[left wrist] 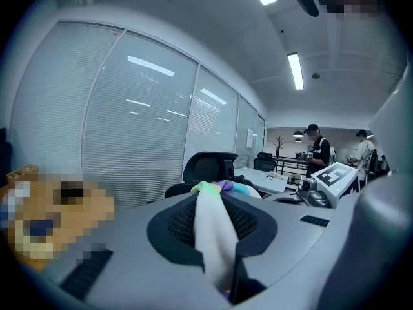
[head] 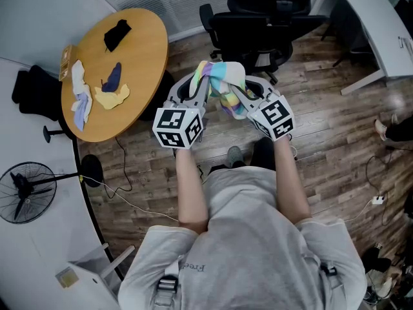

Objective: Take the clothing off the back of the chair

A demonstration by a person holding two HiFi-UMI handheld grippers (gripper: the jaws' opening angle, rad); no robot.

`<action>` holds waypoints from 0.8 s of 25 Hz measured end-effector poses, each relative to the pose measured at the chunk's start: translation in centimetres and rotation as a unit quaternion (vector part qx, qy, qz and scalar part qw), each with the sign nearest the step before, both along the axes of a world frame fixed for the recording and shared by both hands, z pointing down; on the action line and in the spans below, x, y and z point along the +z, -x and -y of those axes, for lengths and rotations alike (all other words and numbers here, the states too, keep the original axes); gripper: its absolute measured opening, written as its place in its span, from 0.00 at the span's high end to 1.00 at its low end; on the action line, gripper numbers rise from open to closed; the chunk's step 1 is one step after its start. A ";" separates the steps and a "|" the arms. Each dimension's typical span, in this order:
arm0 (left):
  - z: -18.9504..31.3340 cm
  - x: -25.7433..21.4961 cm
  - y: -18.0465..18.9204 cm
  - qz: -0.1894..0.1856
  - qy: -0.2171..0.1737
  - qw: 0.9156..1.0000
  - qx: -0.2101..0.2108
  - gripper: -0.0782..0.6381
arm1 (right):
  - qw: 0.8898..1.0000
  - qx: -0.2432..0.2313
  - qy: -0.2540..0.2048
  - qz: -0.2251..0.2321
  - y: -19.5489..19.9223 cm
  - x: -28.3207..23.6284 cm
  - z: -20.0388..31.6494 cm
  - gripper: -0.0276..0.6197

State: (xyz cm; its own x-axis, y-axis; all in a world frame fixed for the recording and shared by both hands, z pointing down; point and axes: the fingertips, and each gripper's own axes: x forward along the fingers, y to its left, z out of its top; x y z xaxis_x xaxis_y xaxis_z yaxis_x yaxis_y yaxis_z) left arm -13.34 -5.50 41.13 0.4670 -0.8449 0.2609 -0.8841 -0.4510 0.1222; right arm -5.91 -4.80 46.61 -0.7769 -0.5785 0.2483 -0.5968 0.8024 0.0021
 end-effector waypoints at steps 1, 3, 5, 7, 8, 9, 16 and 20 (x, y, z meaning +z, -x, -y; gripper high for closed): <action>0.0 0.1 0.0 0.001 0.000 1.000 0.000 0.78 | 1.000 0.000 0.001 0.000 0.0 0.0 0.0 0.84; 0.0 0.1 0.1 0.003 0.000 1.000 0.000 0.78 | 1.000 0.000 0.004 0.002 0.0 0.1 0.0 0.84; 0.0 0.2 0.1 0.004 0.001 1.000 0.000 0.78 | 1.000 -0.001 0.007 0.004 0.1 0.1 0.0 0.84; 0.0 0.2 0.2 0.005 0.002 1.000 0.000 0.78 | 1.000 0.001 0.010 0.006 0.1 0.1 0.1 0.84; 0.0 0.2 0.3 0.006 0.002 1.000 0.001 0.78 | 1.000 0.002 0.012 0.007 0.2 0.1 0.1 0.84; 0.0 0.3 0.3 0.007 0.002 1.000 0.001 0.78 | 1.000 0.003 0.013 0.008 0.2 0.1 0.1 0.84; -0.1 0.4 0.5 0.006 0.002 1.000 0.003 0.78 | 1.000 0.001 0.016 0.006 0.4 0.1 0.0 0.85; -0.1 0.3 0.6 0.007 0.001 1.000 0.002 0.78 | 1.000 -0.001 0.018 0.010 0.5 0.1 0.0 0.85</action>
